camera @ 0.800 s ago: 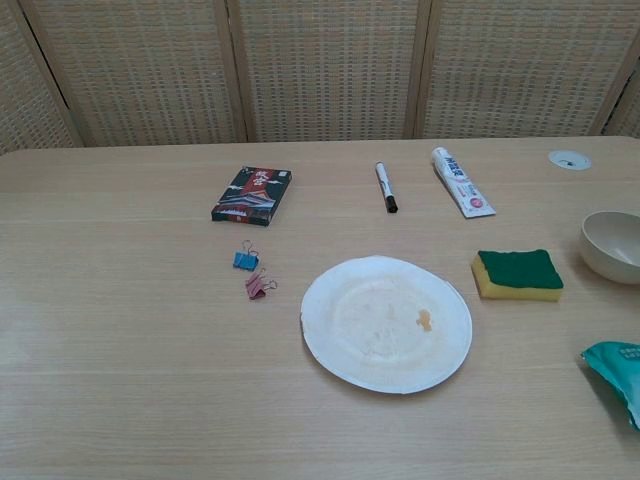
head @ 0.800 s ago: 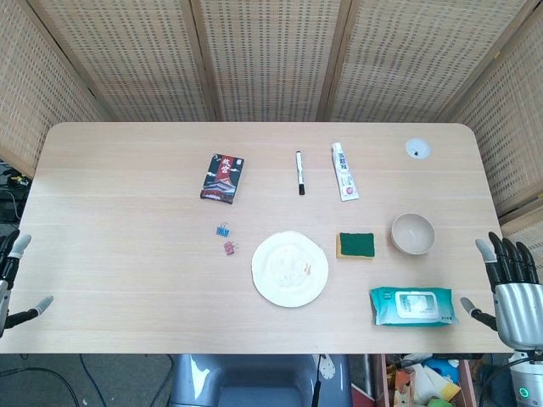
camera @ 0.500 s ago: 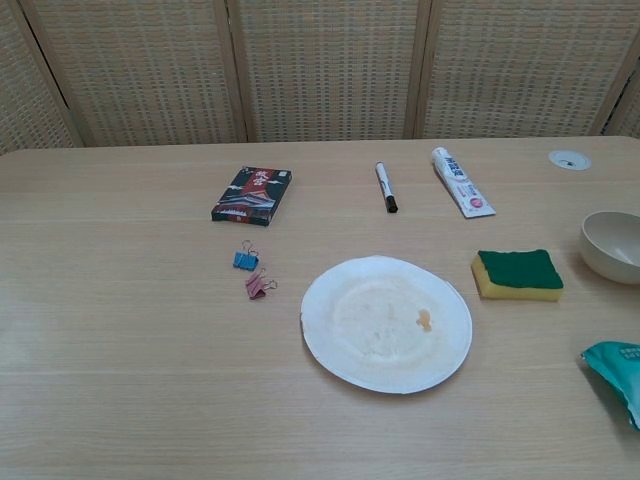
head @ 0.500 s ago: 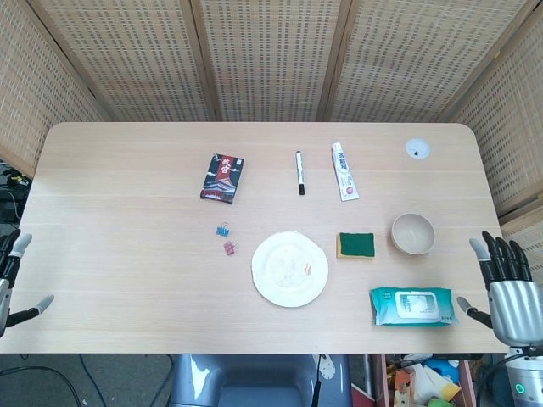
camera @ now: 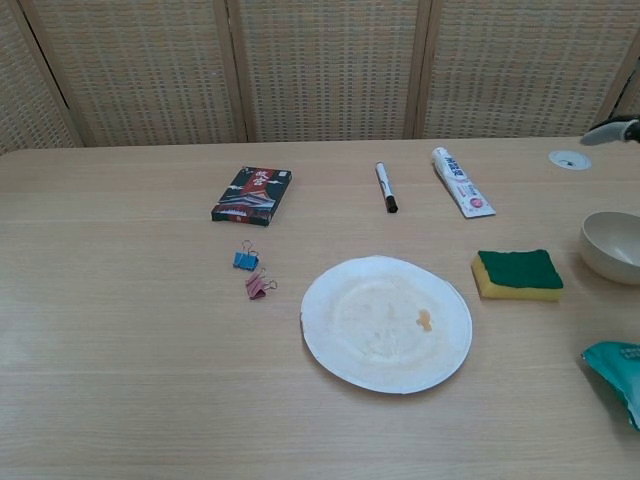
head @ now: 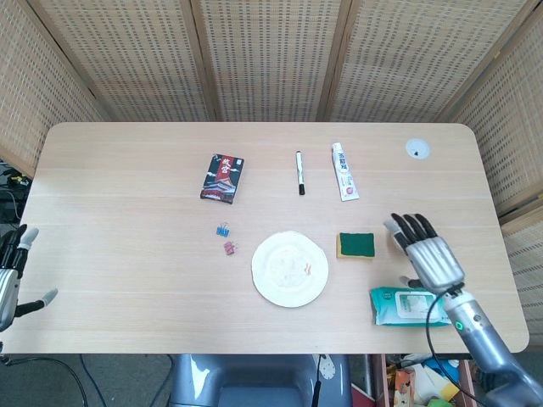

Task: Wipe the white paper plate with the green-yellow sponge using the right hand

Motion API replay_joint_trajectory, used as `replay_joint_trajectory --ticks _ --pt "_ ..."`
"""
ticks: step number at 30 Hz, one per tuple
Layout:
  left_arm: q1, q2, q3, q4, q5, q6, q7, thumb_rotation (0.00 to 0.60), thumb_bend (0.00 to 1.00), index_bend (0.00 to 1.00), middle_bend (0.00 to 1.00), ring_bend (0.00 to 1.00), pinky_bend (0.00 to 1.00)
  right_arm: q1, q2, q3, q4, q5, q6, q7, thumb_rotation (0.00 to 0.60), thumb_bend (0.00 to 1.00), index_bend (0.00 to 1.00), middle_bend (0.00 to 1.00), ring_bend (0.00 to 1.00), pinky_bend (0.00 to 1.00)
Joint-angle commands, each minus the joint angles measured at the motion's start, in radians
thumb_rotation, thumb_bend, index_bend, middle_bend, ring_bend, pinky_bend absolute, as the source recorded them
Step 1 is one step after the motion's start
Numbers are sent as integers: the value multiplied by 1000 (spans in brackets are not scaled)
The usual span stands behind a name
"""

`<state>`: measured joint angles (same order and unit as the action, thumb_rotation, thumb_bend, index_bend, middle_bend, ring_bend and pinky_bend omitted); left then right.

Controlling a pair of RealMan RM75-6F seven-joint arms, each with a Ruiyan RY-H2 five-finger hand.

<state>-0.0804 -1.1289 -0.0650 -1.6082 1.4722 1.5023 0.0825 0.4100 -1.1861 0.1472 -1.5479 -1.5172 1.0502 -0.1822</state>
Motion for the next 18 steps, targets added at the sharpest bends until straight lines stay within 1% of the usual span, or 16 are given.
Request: replay_joint_trajectory --ticks 1,5,8,12,18 --pt "-5 -1 -7 -7 -10 -5 13 600 0 0 0 0 0 123 -53 32 58 74 -146 -82 600 0 0 0 0 0" --pt "-10 -6 -12 -7 -27 -16 30 600 0 0 0 0 0 195 -125 43 130 149 -239 -151 600 0 0 7 0 41" --pt "-20 -12 -21 2 -59 -43 41 600 0 0 0 0 0 247 -211 39 237 208 -305 -207 600 0 4 47 0 103" --pt "-28 -13 -25 3 -74 -57 42 600 0 0 0 0 0 276 -293 29 330 269 -330 -252 600 4 10 81 0 154" --pt "-33 -11 -29 7 -89 -70 38 600 0 0 0 0 0 298 -366 13 409 304 -351 -259 600 34 40 107 0 230"
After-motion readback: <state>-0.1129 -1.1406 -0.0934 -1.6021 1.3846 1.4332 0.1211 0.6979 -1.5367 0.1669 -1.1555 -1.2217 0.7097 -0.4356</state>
